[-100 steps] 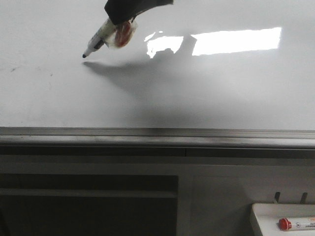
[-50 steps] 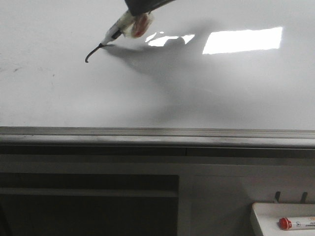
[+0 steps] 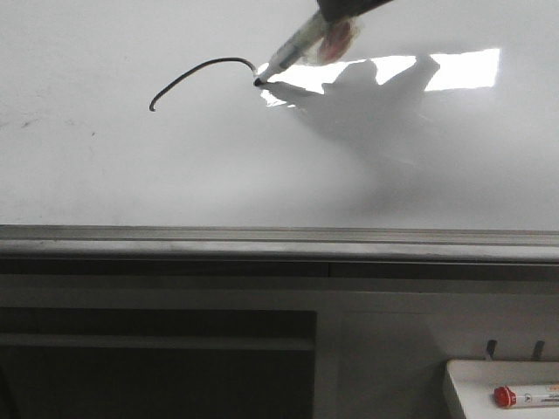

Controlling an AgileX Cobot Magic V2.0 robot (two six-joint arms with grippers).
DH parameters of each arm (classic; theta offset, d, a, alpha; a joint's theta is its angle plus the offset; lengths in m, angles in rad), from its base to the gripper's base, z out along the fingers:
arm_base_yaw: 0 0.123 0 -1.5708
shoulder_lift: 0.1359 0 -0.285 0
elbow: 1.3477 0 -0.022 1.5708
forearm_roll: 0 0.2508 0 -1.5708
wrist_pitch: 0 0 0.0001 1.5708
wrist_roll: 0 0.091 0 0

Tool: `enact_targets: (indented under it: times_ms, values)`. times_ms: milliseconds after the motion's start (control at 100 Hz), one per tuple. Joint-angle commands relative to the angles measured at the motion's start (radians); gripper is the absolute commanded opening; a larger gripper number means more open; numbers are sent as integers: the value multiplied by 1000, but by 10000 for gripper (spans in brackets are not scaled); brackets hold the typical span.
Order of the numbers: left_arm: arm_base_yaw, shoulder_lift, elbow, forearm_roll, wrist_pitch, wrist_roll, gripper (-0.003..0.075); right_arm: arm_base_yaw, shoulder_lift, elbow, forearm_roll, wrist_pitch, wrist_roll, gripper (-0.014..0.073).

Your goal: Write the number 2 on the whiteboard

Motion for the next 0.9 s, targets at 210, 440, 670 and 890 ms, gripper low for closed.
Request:
enact_targets:
  times_ms: [210,440,670,890]
  values:
    - [4,18,-22,3,-69,-11,-20,71,45,43,15,-107,45,-50]
    - [4,18,-22,3,-69,-11,-20,176,116,43,28,-214,47,-50]
    - [4,18,-22,3,-69,-11,-20,169,112,43,28,-214,49,-50]
    - [4,18,-22,3,-69,-11,-20,67,64,43,28,-130,60,-50]
